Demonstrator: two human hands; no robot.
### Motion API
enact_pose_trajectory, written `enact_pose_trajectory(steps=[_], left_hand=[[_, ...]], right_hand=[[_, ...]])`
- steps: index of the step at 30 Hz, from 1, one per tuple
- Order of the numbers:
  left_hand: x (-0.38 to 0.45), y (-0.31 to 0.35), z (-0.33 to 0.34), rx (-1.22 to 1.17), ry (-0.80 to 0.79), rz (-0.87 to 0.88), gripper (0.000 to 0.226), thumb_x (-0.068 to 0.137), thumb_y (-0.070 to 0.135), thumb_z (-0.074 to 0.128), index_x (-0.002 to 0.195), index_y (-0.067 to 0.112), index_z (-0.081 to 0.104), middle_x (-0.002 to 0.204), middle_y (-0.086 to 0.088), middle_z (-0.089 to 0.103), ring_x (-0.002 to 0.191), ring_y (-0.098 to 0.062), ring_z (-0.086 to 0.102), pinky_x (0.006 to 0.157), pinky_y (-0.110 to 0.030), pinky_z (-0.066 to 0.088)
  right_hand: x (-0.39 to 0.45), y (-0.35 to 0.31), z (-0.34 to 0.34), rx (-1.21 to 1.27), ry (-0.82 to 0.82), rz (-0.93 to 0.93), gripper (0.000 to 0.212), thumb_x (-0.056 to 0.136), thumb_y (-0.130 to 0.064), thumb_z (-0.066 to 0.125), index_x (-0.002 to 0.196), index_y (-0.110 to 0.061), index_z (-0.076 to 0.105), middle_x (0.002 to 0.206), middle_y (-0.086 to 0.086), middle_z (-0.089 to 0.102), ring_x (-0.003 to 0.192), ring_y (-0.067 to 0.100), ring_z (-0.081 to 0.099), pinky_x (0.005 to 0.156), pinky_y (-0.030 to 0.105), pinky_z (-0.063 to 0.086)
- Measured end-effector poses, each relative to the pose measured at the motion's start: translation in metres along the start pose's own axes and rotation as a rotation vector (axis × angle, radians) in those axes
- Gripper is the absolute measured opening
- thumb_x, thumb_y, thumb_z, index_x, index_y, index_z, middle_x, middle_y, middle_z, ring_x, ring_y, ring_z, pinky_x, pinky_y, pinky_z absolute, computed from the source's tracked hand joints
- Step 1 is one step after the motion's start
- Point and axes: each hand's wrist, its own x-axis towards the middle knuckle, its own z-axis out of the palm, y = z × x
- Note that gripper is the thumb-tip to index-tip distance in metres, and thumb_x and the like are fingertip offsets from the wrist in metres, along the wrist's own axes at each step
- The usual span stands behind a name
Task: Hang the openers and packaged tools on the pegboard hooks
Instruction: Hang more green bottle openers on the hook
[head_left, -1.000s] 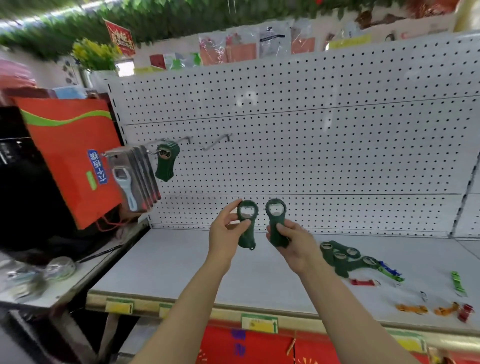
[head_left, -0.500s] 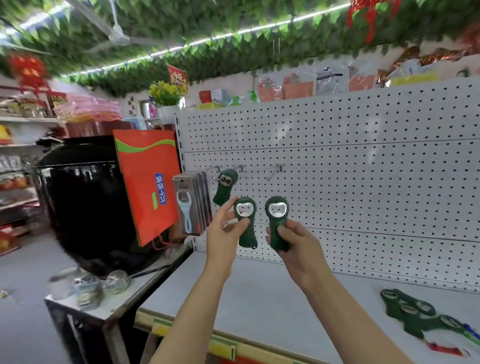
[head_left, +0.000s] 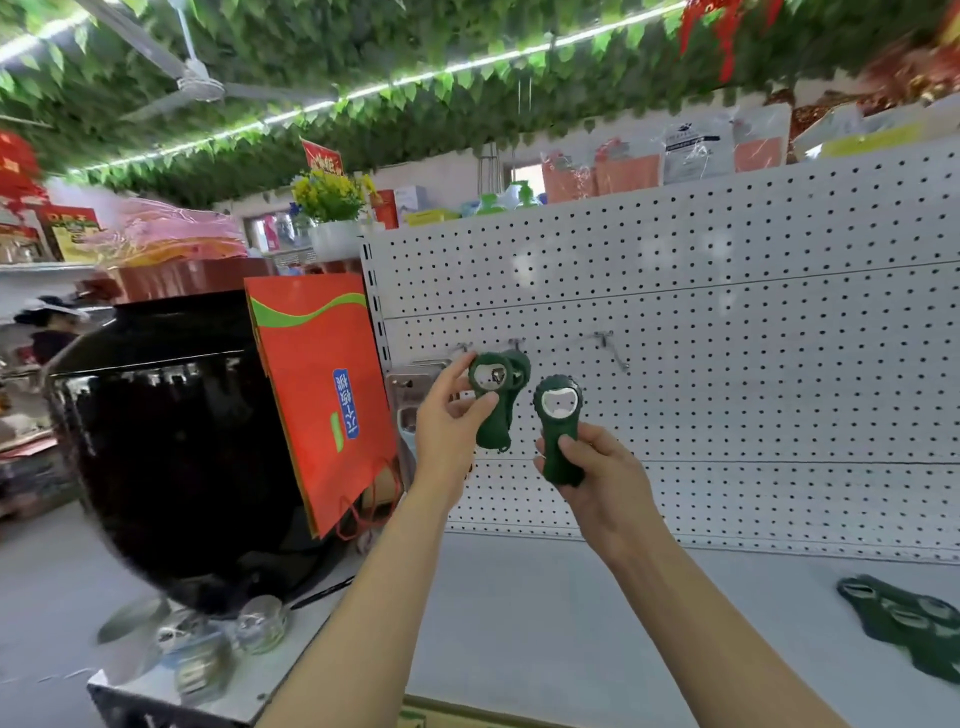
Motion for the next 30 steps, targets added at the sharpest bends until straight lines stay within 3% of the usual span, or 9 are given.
enact_pose_trajectory(steps=[2, 5, 9, 12, 17, 25, 30], left_hand=[[0.008, -0.008, -0.003, -0.012, -0.038, -0.004, 0.057, 0.088, 0.003, 0.071, 0.128, 0.043, 0.063, 0.125, -0.005, 0.066, 0.097, -0.017, 0.067, 0.078, -0.016, 0.054], [0.017, -0.015, -0.002, -0.030, -0.071, 0.001, 0.059, 0.089, 0.000, 0.070, 0.114, 0.053, 0.061, 0.117, 0.002, 0.066, 0.086, -0.007, 0.066, 0.073, -0.014, 0.053], [0.029, -0.027, 0.005, 0.046, -0.073, -0.010, 0.060, 0.087, 0.003, 0.071, 0.119, 0.053, 0.063, 0.118, 0.005, 0.068, 0.101, -0.020, 0.069, 0.085, -0.030, 0.059], [0.035, -0.034, 0.008, 0.068, -0.067, -0.019, 0.060, 0.087, 0.004, 0.071, 0.124, 0.051, 0.062, 0.124, 0.005, 0.065, 0.101, -0.020, 0.068, 0.092, -0.039, 0.058], [0.045, -0.031, 0.012, 0.184, -0.108, 0.041, 0.055, 0.089, 0.004, 0.070, 0.128, 0.042, 0.061, 0.116, 0.007, 0.059, 0.092, -0.011, 0.065, 0.083, -0.025, 0.057], [0.048, -0.021, -0.008, 0.408, -0.201, 0.115, 0.066, 0.087, 0.003, 0.073, 0.141, 0.035, 0.053, 0.124, 0.006, 0.056, 0.105, -0.009, 0.060, 0.092, -0.023, 0.052], [0.042, 0.000, -0.029, 0.446, -0.250, 0.239, 0.067, 0.083, -0.004, 0.072, 0.138, 0.031, 0.056, 0.131, 0.008, 0.054, 0.110, -0.008, 0.059, 0.097, -0.026, 0.052]], right_hand=[[0.003, 0.005, 0.004, -0.001, 0.014, -0.012, 0.015, 0.090, 0.008, 0.053, 0.100, 0.002, 0.063, 0.094, 0.017, 0.069, 0.086, 0.027, 0.068, 0.086, 0.043, 0.055], [0.008, 0.010, 0.007, -0.014, 0.031, -0.025, 0.016, 0.090, 0.008, 0.053, 0.103, 0.004, 0.061, 0.095, 0.017, 0.069, 0.084, 0.026, 0.069, 0.088, 0.043, 0.055], [0.014, 0.013, 0.008, -0.046, 0.047, -0.026, 0.015, 0.090, 0.008, 0.054, 0.099, 0.003, 0.063, 0.092, 0.017, 0.070, 0.087, 0.028, 0.068, 0.086, 0.043, 0.055], [0.016, 0.014, 0.007, -0.081, 0.055, -0.023, 0.016, 0.090, 0.008, 0.054, 0.098, 0.000, 0.065, 0.086, 0.013, 0.073, 0.085, 0.027, 0.068, 0.082, 0.040, 0.056], [0.019, 0.018, 0.006, -0.108, 0.066, -0.015, 0.016, 0.089, 0.006, 0.055, 0.098, -0.003, 0.065, 0.092, 0.012, 0.069, 0.087, 0.024, 0.063, 0.080, 0.036, 0.052], [0.030, 0.025, 0.025, -0.175, 0.036, -0.063, 0.016, 0.084, 0.007, 0.062, 0.098, -0.002, 0.064, 0.088, 0.012, 0.073, 0.086, 0.028, 0.067, 0.078, 0.038, 0.055], [0.042, 0.025, 0.040, -0.186, 0.054, -0.081, 0.023, 0.084, 0.007, 0.065, 0.106, 0.004, 0.062, 0.095, 0.018, 0.073, 0.091, 0.032, 0.069, 0.086, 0.041, 0.055]])
